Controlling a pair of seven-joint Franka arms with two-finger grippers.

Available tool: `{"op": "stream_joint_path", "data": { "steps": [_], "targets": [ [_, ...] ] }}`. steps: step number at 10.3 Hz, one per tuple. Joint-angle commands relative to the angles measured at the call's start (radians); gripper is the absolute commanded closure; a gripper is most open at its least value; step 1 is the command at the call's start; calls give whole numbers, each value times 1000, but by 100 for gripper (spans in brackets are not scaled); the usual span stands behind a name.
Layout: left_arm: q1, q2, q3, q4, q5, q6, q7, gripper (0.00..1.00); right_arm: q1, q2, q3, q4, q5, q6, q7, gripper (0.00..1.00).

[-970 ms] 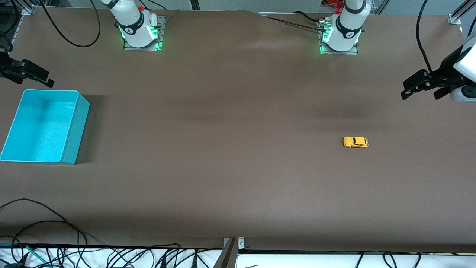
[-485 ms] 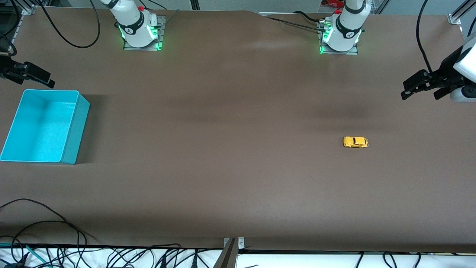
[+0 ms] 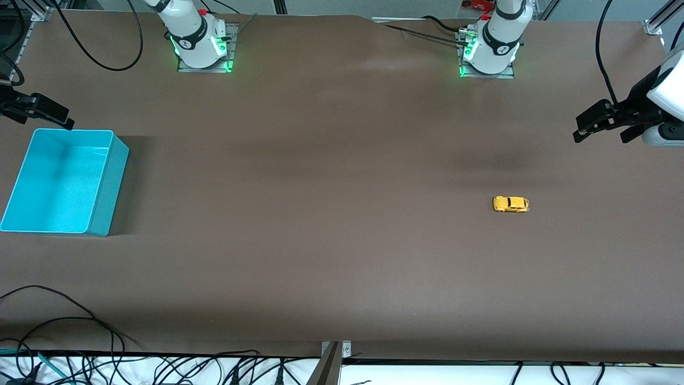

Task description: Wind up and store yellow beetle car

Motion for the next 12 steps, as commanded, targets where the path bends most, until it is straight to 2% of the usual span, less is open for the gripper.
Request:
{"op": "stream_joint_path", "data": {
  "steps": [1,12],
  "targets": [
    [1,-13,-4,-4,-11,-3,-1,0,1,7,4,23,-4,-8,-6,0],
    [0,-13,-5,-4,-11,-3,-2,0,1,6,15,23,-10,-10,-5,0]
  ]
}}
